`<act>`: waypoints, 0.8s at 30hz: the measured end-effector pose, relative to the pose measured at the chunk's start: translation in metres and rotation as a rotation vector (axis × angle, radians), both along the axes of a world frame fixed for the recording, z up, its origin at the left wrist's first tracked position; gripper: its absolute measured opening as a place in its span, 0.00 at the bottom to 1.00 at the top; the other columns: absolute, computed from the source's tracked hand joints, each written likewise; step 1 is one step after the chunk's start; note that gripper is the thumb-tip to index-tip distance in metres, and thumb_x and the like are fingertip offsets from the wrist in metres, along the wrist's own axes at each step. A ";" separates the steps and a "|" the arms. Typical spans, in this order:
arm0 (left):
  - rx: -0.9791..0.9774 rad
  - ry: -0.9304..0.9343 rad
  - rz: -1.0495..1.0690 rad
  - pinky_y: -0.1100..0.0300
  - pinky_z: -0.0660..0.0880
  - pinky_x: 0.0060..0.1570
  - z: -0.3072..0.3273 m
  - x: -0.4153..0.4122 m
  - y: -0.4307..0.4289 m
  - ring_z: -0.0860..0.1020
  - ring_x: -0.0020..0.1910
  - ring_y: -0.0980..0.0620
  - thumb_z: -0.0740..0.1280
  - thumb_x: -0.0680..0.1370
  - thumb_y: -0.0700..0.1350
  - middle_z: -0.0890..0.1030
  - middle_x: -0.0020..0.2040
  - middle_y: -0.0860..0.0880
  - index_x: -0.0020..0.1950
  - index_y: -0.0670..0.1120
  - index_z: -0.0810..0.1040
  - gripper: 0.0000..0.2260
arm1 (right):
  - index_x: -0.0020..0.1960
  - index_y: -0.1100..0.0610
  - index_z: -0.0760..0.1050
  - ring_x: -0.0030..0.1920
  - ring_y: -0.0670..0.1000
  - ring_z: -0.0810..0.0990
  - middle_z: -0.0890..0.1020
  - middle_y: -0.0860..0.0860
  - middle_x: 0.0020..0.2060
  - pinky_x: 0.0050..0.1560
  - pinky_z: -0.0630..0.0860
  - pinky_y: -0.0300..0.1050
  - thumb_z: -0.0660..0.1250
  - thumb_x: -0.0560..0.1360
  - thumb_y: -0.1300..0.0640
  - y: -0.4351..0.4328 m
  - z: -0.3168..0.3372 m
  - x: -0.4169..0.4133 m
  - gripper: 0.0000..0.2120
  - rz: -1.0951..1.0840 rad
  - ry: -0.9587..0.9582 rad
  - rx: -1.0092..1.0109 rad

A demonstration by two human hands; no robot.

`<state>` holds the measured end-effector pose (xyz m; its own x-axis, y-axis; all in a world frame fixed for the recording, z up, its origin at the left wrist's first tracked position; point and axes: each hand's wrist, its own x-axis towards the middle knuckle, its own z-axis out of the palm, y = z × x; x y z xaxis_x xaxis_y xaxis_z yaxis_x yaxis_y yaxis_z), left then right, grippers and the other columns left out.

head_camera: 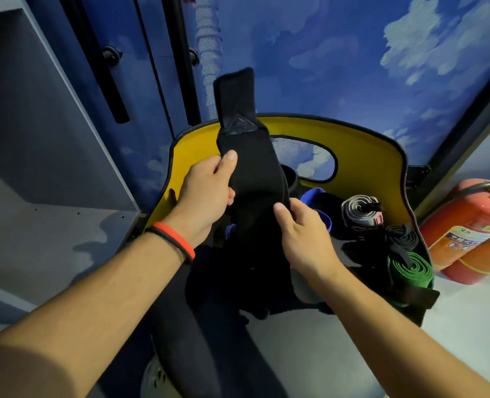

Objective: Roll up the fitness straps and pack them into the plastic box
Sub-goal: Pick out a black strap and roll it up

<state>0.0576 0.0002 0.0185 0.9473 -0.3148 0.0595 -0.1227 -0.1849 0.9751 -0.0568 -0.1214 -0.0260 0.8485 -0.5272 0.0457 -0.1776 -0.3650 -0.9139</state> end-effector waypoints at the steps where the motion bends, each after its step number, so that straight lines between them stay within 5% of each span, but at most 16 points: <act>1: 0.010 0.001 0.002 0.49 0.69 0.39 -0.001 0.001 0.000 0.71 0.30 0.52 0.62 0.83 0.57 0.69 0.29 0.53 0.41 0.46 0.72 0.17 | 0.47 0.55 0.76 0.44 0.48 0.79 0.82 0.50 0.42 0.47 0.75 0.50 0.59 0.85 0.49 0.001 -0.002 -0.002 0.14 -0.004 0.014 0.020; 4: 0.057 0.003 0.014 0.53 0.69 0.37 -0.006 0.006 0.003 0.70 0.31 0.52 0.61 0.84 0.57 0.68 0.32 0.50 0.43 0.44 0.72 0.18 | 0.52 0.58 0.78 0.53 0.56 0.83 0.85 0.55 0.49 0.60 0.78 0.58 0.60 0.83 0.50 0.006 0.002 -0.008 0.13 0.040 0.061 0.217; 8: 0.025 0.176 0.030 0.58 0.70 0.32 -0.014 0.016 0.006 0.70 0.33 0.52 0.62 0.83 0.58 0.76 0.44 0.44 0.55 0.39 0.80 0.22 | 0.51 0.54 0.83 0.50 0.53 0.87 0.88 0.52 0.47 0.61 0.80 0.54 0.63 0.83 0.57 0.000 0.022 -0.012 0.09 0.110 0.107 0.675; 11: -0.125 0.325 0.095 0.67 0.71 0.26 -0.011 0.012 0.000 0.71 0.32 0.56 0.64 0.83 0.52 0.74 0.43 0.47 0.51 0.41 0.81 0.15 | 0.55 0.49 0.78 0.55 0.53 0.83 0.86 0.46 0.49 0.62 0.77 0.54 0.67 0.78 0.45 -0.004 0.016 -0.008 0.10 0.022 0.135 0.254; 13: -0.223 0.345 0.148 0.69 0.73 0.27 -0.003 0.008 -0.006 0.73 0.31 0.57 0.66 0.83 0.50 0.71 0.39 0.49 0.44 0.45 0.77 0.12 | 0.66 0.46 0.71 0.61 0.47 0.79 0.80 0.42 0.58 0.60 0.75 0.48 0.70 0.73 0.34 0.007 0.012 -0.011 0.28 -0.015 0.133 0.000; 15: -0.296 0.324 0.178 0.68 0.75 0.29 0.002 0.004 -0.010 0.75 0.30 0.58 0.67 0.82 0.49 0.70 0.37 0.50 0.40 0.46 0.74 0.13 | 0.77 0.48 0.59 0.70 0.48 0.71 0.72 0.45 0.70 0.66 0.72 0.52 0.70 0.65 0.24 0.020 0.006 -0.013 0.50 -0.039 0.133 -0.181; 17: -0.311 0.307 0.164 0.67 0.76 0.30 0.005 -0.002 -0.013 0.76 0.29 0.58 0.67 0.82 0.49 0.70 0.36 0.50 0.39 0.45 0.73 0.14 | 0.82 0.51 0.49 0.76 0.51 0.63 0.65 0.49 0.75 0.72 0.67 0.58 0.69 0.60 0.21 0.030 -0.001 -0.011 0.62 -0.090 0.182 -0.295; 20: -0.312 0.290 0.118 0.67 0.76 0.31 0.002 -0.014 -0.017 0.78 0.27 0.59 0.67 0.82 0.50 0.71 0.35 0.50 0.38 0.44 0.72 0.16 | 0.83 0.54 0.43 0.78 0.55 0.60 0.61 0.52 0.77 0.74 0.63 0.59 0.70 0.60 0.21 0.036 -0.006 -0.002 0.66 -0.159 0.242 -0.320; 24: -0.220 0.196 0.116 0.65 0.74 0.30 0.000 -0.008 -0.012 0.76 0.27 0.57 0.66 0.83 0.52 0.71 0.31 0.52 0.35 0.45 0.70 0.19 | 0.81 0.55 0.47 0.69 0.57 0.69 0.69 0.53 0.67 0.68 0.66 0.57 0.73 0.62 0.32 0.030 -0.010 0.002 0.59 -0.178 0.268 -0.426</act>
<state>0.0497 -0.0117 0.0181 0.9763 -0.2038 -0.0725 0.0806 0.0318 0.9962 -0.0551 -0.0909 -0.0356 0.7591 -0.6459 0.0810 -0.4771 -0.6367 -0.6057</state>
